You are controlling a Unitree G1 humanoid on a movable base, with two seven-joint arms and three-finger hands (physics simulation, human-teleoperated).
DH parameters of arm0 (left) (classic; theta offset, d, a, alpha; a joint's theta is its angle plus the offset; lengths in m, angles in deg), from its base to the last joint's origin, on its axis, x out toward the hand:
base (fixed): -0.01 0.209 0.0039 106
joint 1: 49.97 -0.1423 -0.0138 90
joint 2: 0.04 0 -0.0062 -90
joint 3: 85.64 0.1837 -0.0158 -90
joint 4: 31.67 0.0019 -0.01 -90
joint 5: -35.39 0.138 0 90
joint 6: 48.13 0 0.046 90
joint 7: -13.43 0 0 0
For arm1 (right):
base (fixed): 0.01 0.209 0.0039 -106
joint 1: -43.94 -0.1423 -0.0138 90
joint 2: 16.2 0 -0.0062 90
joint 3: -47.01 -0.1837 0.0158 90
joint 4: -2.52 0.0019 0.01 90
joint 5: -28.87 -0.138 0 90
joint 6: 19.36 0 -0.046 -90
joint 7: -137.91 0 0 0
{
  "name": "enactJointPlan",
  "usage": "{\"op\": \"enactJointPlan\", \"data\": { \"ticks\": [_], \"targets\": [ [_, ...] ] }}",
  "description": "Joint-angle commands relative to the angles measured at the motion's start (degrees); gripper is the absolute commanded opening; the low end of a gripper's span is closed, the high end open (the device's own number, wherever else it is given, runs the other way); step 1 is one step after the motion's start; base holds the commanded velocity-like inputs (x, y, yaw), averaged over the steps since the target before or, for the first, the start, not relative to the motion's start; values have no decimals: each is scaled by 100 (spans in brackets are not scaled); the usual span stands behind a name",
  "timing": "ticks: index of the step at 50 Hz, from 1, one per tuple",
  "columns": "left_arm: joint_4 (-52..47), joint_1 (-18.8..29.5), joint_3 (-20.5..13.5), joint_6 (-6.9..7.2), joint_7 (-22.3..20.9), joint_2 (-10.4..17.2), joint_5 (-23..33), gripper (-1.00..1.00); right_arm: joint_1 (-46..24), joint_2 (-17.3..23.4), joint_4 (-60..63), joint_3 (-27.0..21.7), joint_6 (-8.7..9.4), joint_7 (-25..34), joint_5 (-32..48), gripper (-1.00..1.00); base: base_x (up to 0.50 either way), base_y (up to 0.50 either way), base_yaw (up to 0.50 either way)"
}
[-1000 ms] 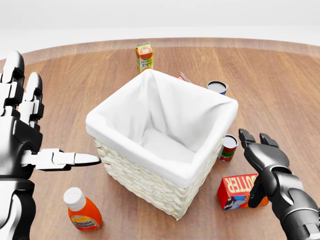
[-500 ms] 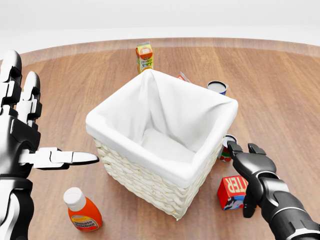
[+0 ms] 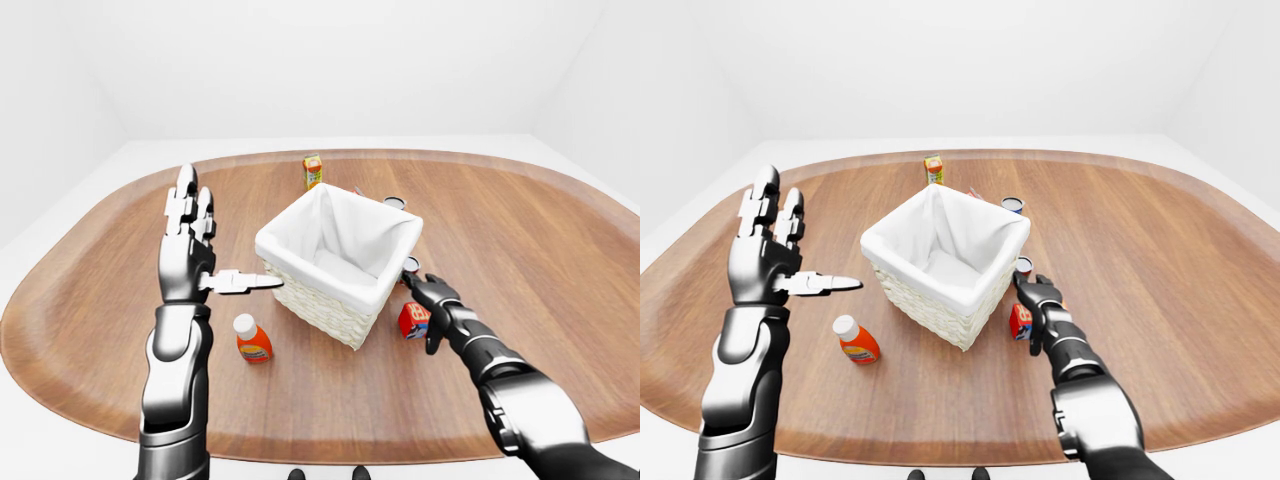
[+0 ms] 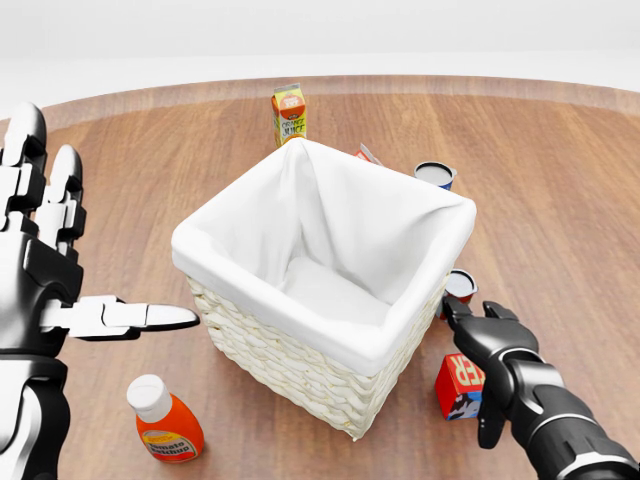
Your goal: Pick up the butter and put it in the basket.
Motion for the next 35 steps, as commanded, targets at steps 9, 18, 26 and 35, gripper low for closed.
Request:
{"op": "enactJointPlan", "data": {
  "ticks": [9, 18, 26, 35],
  "targets": [
    [42, -20, 20, 0, -6, -16, 10, 100, -174, -63, -198, 31, 0, 240, 436, 100, 0, 0, 0],
    [5, -63, 27, 0, 2, -30, 19, 100, -145, -75, -212, -25, 0, 645, 501, 100, 0, 0, 0],
    [38, -66, 31, 0, -3, -36, 24, 100, -139, -53, -230, -7, 0, 569, 706, 100, 0, 0, 0],
    [7, -57, 28, 0, -17, -26, 11, 100, -86, -77, -260, -17, 0, 505, 763, -100, 0, 0, 0]
  ]
}}
